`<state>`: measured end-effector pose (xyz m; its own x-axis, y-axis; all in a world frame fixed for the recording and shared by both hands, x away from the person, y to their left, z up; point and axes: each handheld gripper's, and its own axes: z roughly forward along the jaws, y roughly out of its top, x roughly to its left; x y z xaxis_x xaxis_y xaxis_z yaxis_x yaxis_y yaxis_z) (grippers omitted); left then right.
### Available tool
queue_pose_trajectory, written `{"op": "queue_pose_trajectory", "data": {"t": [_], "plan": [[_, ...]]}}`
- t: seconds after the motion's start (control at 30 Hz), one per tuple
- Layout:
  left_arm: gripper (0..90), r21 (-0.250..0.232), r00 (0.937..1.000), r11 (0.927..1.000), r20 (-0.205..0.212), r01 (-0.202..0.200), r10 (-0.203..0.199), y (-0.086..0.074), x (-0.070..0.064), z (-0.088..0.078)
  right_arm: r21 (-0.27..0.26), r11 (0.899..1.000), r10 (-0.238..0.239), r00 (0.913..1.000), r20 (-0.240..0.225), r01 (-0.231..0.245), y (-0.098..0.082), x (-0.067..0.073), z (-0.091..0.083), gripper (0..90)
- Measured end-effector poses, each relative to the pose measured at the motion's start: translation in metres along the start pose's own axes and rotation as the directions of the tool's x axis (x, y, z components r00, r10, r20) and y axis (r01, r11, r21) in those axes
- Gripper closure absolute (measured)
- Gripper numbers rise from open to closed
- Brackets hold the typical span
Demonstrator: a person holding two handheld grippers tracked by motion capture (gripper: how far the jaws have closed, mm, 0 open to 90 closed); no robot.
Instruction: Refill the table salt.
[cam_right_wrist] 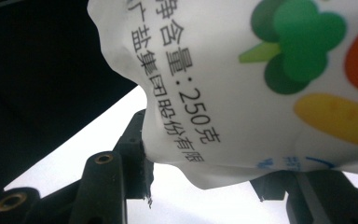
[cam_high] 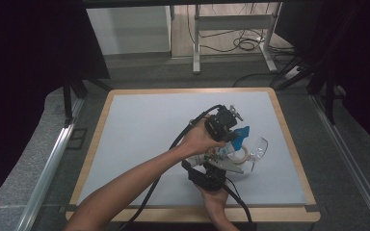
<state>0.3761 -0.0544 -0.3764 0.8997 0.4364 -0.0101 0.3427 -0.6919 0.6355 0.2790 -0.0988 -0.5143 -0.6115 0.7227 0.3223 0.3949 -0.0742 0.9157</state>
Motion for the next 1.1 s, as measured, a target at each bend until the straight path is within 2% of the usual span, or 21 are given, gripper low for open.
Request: {"op": "queue_pose_trajectory", "data": {"t": [0.6,0.87,1.1], "plan": [[90.0,0.004,0.9999,1.0000,-0.014,-0.008,0.008,0.0027,-0.0012,-0.0023,-0.007,1.000,0.006,1.0000,-0.002,-0.006,0.0012,0.0002,0.0006,49.7],[90.0,0.023,0.9998,0.9996,-0.014,-0.015,0.015,0.0040,-0.0024,0.0014,-0.005,1.000,0.024,0.9996,-0.011,-0.025,0.0008,0.0001,0.0004,49.7],[90.0,0.037,0.9998,0.9992,-0.012,-0.013,0.014,0.0044,-0.0021,0.0044,-0.012,1.000,0.017,0.9998,-0.008,-0.017,0.0000,-0.0010,0.0011,49.7]]}}
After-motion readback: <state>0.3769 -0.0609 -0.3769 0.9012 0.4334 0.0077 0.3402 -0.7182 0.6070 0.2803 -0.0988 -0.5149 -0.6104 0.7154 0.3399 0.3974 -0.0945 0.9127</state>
